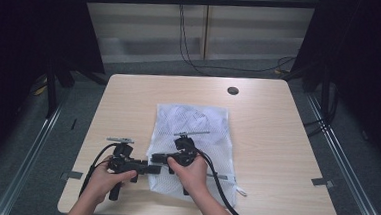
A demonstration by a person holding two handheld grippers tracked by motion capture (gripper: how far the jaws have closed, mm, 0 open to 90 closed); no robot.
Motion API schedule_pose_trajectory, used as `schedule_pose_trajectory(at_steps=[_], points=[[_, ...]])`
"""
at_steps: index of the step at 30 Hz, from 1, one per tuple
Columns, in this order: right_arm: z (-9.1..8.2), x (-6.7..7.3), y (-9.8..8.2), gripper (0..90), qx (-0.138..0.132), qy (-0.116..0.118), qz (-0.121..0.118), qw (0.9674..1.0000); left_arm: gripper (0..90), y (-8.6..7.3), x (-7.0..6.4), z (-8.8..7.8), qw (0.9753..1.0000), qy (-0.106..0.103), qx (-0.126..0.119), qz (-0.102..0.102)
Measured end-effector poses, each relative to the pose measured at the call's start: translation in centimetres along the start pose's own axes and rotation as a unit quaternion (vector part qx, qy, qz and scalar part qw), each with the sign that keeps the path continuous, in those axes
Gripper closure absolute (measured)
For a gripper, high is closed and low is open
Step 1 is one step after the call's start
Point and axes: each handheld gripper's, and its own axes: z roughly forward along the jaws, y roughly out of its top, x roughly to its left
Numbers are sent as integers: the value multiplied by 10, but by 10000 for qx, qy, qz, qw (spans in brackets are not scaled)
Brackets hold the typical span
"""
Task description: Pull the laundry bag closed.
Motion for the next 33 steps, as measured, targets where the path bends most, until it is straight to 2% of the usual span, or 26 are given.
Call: schedule_pose_trajectory(at_steps=[2, 3, 8, 9, 10, 11, 12, 14, 17, 19, 26, 29, 33], points=[[0, 0, 0, 868, 12, 0, 16, 10000, 511, 1, 0, 1, 10000, 31, 48, 34], [0, 0, 0, 868, 7, -5, 9, 10000, 542, 1, -1, 2, 10000, -34, 35, -70], [0, 0, 0, 868, -8, 14, -13, 10000, 712, 2, 0, 2, 9999, -66, 80, -66], [0, 0, 0, 868, -9, 9, -15, 10000, 712, 3, 0, 2, 9999, -61, 88, -77], [-1, 0, 0, 869, -6, 20, -7, 10000, 793, 3, 0, 1, 9998, -96, 114, -132], [-1, 0, 0, 869, -6, 20, -7, 10000, 793, 3, 0, 1, 9998, -86, 127, -155], [-1, 1, 0, 868, -12, 27, 6, 10000, 861, 4, 1, 0, 9997, -70, 161, -156], [-2, 1, 0, 869, -20, 33, -3, 10000, 867, 4, 1, -1, 9995, -99, 167, -247], [-3, 1, 0, 870, -8, 44, -12, 10000, 876, 5, 0, -1, 9992, -38, 200, -330], [-3, 0, 0, 870, 4, 37, -12, 10000, 878, 5, -1, -1, 9992, -17, 222, -333], [-8, -2, -1, 873, 10, 118, 96, 9999, 882, 5, -1, -3, 9982, -92, 143, -579], [-9, -2, -2, 873, 31, 128, 100, 9999, 882, 5, 0, -3, 9985, -43, 181, -512], [-11, -5, -3, 873, -19, 103, 96, 9999, 883, 6, 1, -6, 9982, -60, 143, -577]])
